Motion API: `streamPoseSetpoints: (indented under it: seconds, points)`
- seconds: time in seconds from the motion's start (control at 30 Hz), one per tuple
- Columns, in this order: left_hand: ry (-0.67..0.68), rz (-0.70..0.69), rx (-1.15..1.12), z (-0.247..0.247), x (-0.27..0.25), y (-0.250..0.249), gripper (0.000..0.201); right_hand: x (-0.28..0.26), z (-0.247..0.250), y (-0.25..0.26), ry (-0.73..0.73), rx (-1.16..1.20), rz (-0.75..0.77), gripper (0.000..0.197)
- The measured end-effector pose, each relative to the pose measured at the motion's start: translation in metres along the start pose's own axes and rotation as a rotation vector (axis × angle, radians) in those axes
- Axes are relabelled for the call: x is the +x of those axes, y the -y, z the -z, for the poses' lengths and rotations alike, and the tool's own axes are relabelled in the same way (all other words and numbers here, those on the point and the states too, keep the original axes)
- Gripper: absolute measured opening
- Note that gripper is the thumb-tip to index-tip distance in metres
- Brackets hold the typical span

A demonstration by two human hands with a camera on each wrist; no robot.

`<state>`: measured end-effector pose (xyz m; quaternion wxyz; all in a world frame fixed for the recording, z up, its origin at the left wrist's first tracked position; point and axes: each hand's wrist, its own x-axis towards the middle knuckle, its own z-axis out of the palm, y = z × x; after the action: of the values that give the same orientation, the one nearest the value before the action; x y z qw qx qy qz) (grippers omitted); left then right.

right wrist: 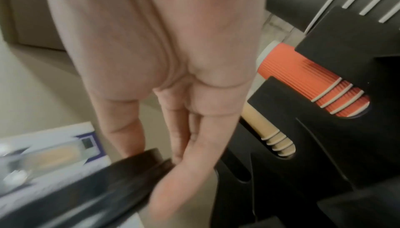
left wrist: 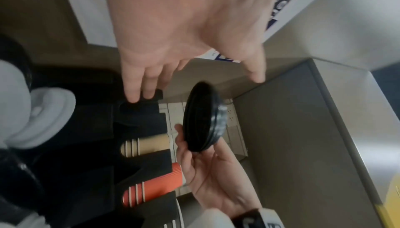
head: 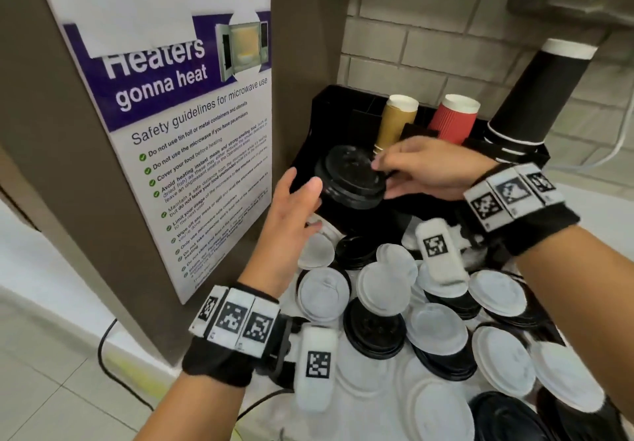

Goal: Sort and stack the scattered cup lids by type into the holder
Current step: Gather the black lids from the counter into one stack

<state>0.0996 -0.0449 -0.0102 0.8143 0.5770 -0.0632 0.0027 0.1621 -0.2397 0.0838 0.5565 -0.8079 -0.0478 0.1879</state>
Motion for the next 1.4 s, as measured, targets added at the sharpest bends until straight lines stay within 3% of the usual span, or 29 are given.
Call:
streamPoseSetpoints:
  seconds: [0.07, 0.2, 0.3, 0.33, 0.4, 0.5, 0.57, 0.63, 0.7, 0.83, 1.0, 1.13, 1.33, 1.4]
  points:
    - [0.051, 0.023, -0.081, -0.007, 0.002, -0.001, 0.096, -0.007, -0.010, -0.005, 0.137, -0.010, 0.000, 0.017]
    - [0.025, 0.021, -0.186, -0.018, -0.001, -0.003, 0.066, -0.010, -0.022, -0.008, 0.160, 0.063, 0.003, 0.017]
    - [-0.042, 0.020, -0.240, -0.018, -0.003, -0.003, 0.061, -0.005, -0.029, -0.011, 0.074, 0.099, -0.035, 0.009]
    - [-0.067, 0.014, -0.255, -0.016, -0.003, -0.003, 0.059, -0.001, -0.032, -0.014, 0.032, 0.028, -0.056, 0.011]
    - [-0.091, 0.008, -0.272, -0.010, -0.003, -0.004, 0.051, 0.012, -0.035, -0.024, -0.005, -0.412, -0.083, 0.023]
    - [-0.082, 0.022, -0.288, -0.004, -0.003, -0.006, 0.049, 0.033, -0.045, -0.042, 0.213, -1.108, -0.190, 0.048]
    - [-0.081, 0.027, -0.307, -0.001, -0.003, -0.006, 0.052, 0.044, -0.053, -0.054, 0.297, -1.252, -0.247, 0.050]
    - [-0.083, 0.021, -0.330, 0.002, -0.003, -0.005, 0.057, 0.052, -0.059, -0.064, 0.281, -1.330, -0.229, 0.062]
    - [-0.088, 0.005, -0.353, 0.005, -0.005, -0.003, 0.059, 0.059, -0.065, -0.069, 0.258, -1.378, -0.210, 0.071]
    - [-0.082, 0.010, -0.340, 0.009, -0.006, -0.002, 0.042, 0.062, -0.074, -0.069, 0.233, -1.435, -0.229, 0.077]
    - [-0.086, 0.038, -0.310, 0.011, -0.004, 0.000, 0.040, 0.056, -0.071, -0.075, 0.149, -1.417, -0.144, 0.064]
    - [-0.105, 0.050, -0.322, 0.012, -0.004, 0.005, 0.039, 0.054, -0.068, -0.079, 0.187, -1.409, -0.132, 0.059]
    - [-0.144, 0.031, -0.289, 0.015, -0.001, 0.011, 0.032, 0.048, -0.047, -0.058, 0.148, -1.333, -0.144, 0.067]
    - [-0.146, 0.043, -0.276, 0.016, 0.000, 0.013, 0.021, 0.044, -0.038, -0.046, 0.132, -1.289, -0.119, 0.063]
